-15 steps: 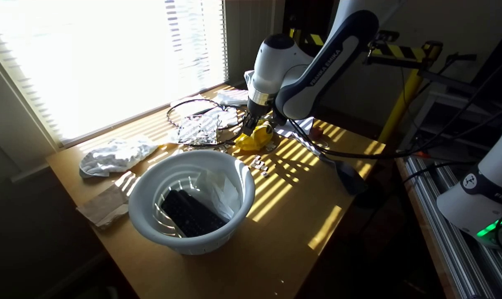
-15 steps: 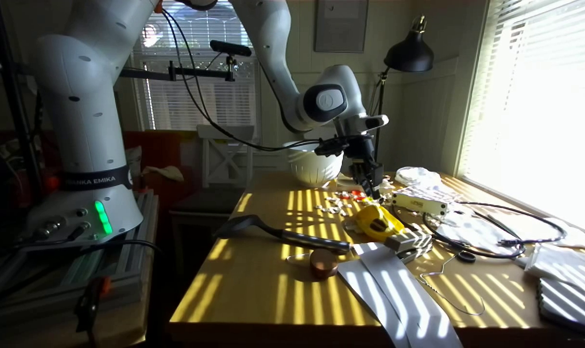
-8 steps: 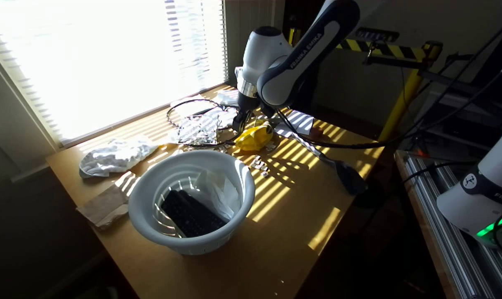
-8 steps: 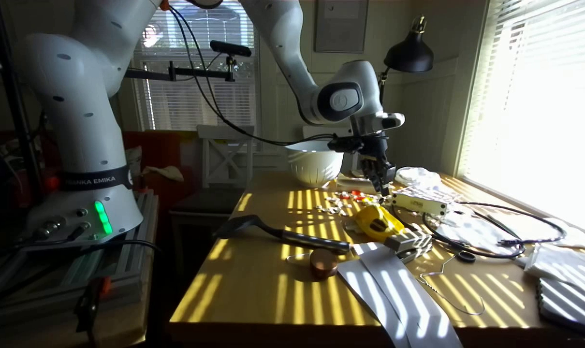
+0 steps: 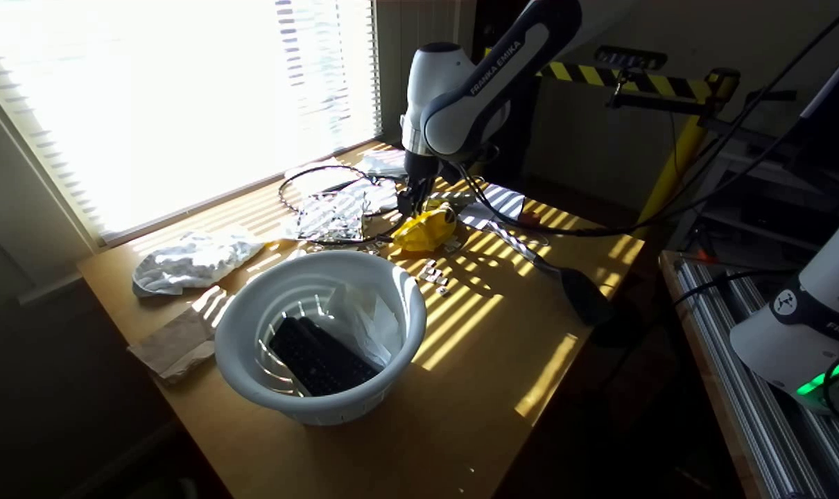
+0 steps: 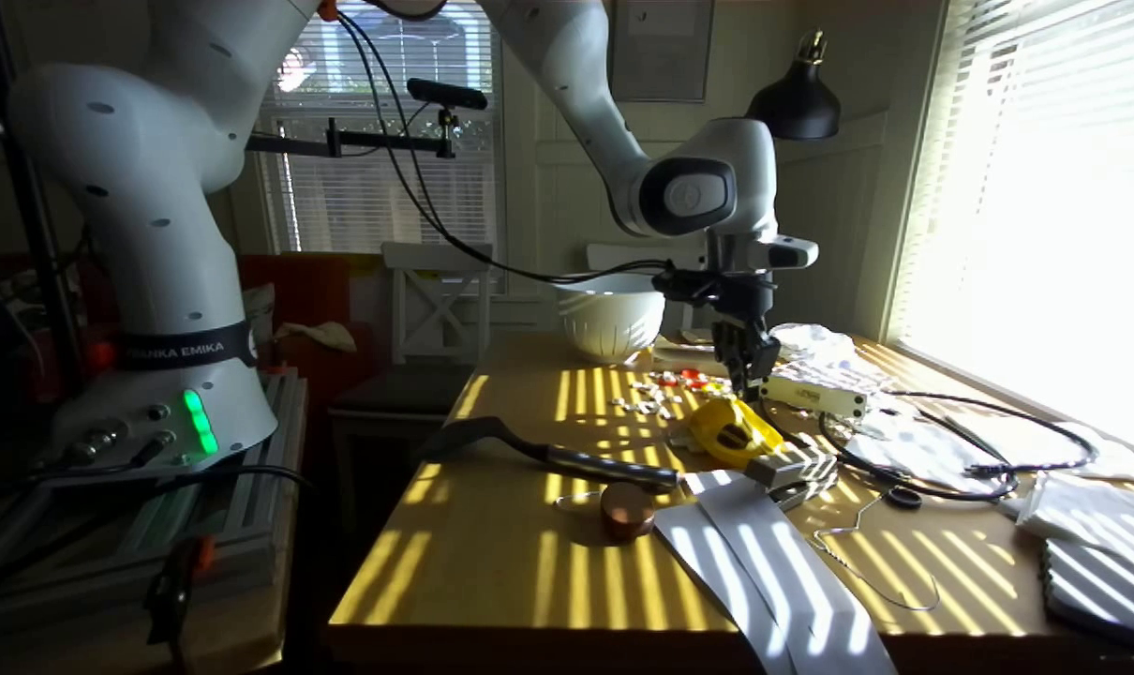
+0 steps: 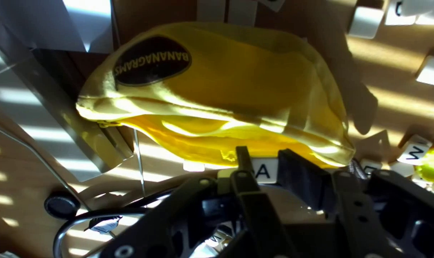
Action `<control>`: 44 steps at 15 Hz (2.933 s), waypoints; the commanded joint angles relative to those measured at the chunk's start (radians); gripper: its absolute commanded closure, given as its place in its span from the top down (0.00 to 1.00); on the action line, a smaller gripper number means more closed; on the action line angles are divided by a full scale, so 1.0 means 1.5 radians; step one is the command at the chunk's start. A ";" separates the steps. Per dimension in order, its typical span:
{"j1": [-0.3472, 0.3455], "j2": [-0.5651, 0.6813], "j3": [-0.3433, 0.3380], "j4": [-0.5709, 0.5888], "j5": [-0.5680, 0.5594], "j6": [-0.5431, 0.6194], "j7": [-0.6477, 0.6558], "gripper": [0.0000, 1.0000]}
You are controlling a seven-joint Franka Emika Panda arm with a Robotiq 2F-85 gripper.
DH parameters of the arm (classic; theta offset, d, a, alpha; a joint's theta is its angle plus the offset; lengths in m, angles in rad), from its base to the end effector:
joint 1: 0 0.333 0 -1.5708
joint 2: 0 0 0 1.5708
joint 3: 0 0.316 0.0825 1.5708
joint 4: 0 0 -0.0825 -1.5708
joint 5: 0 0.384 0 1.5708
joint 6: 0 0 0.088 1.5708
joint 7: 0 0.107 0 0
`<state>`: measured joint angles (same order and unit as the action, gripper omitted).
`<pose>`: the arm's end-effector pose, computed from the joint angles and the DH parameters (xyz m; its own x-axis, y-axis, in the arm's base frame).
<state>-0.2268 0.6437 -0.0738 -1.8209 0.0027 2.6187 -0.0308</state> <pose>0.6354 -0.1931 0.1974 0.9574 -0.2446 0.1533 -0.2544 -0.9659 0.0473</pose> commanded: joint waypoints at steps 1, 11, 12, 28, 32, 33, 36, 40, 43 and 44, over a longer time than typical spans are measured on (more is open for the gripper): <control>-0.024 0.035 0.019 0.050 0.039 -0.043 -0.031 0.06; -0.024 0.073 0.029 0.113 0.039 -0.195 -0.079 0.06; -0.020 0.072 0.027 0.112 0.034 -0.213 -0.085 0.06; 0.041 0.062 -0.021 0.086 -0.010 -0.035 -0.047 1.00; 0.048 0.068 -0.029 0.093 -0.007 -0.019 -0.022 1.00; 0.059 0.067 -0.044 0.095 -0.005 -0.037 0.018 1.00; 0.088 0.052 -0.092 0.064 -0.004 -0.034 0.137 1.00; 0.105 0.002 -0.139 -0.036 0.010 0.010 0.254 1.00; 0.135 -0.044 -0.188 -0.125 0.008 0.065 0.350 1.00; 0.149 -0.056 -0.206 -0.150 0.008 0.086 0.383 1.00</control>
<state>-0.0675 0.6620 -0.3148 -1.8811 0.0130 2.6620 0.4131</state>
